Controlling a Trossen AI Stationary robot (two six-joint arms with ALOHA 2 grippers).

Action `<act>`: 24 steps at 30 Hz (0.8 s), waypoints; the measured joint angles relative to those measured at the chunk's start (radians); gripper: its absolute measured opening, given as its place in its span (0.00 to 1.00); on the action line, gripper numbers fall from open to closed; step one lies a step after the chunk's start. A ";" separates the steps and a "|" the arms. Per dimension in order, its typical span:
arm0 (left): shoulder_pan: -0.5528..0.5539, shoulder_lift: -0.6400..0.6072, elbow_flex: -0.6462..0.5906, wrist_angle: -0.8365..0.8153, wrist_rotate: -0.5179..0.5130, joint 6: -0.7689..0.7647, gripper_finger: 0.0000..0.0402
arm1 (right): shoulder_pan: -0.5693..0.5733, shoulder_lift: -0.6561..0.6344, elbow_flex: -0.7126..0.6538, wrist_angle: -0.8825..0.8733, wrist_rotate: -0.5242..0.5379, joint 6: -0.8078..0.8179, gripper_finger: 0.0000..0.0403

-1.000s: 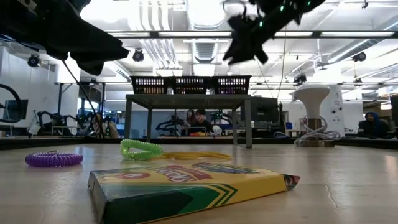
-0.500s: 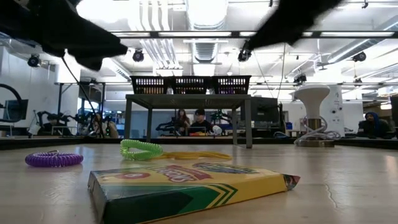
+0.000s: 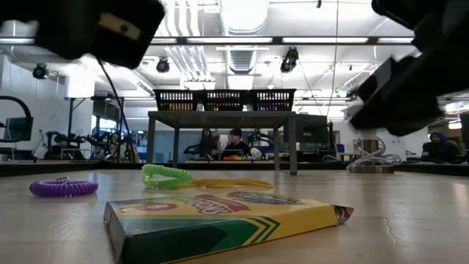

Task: Pick & Place Office Desk Supplies
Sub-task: Put the yellow crayon box in the left black bin on the shelf

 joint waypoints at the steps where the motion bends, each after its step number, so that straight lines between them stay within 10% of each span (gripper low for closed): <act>1: 0.001 0.017 0.006 0.008 0.022 -0.005 0.29 | 0.001 0.017 0.019 -0.026 0.000 -0.044 0.48; 24: 0.130 0.116 -0.221 0.359 0.127 -0.183 0.02 | -0.022 0.293 0.483 -0.644 0.221 -0.740 0.69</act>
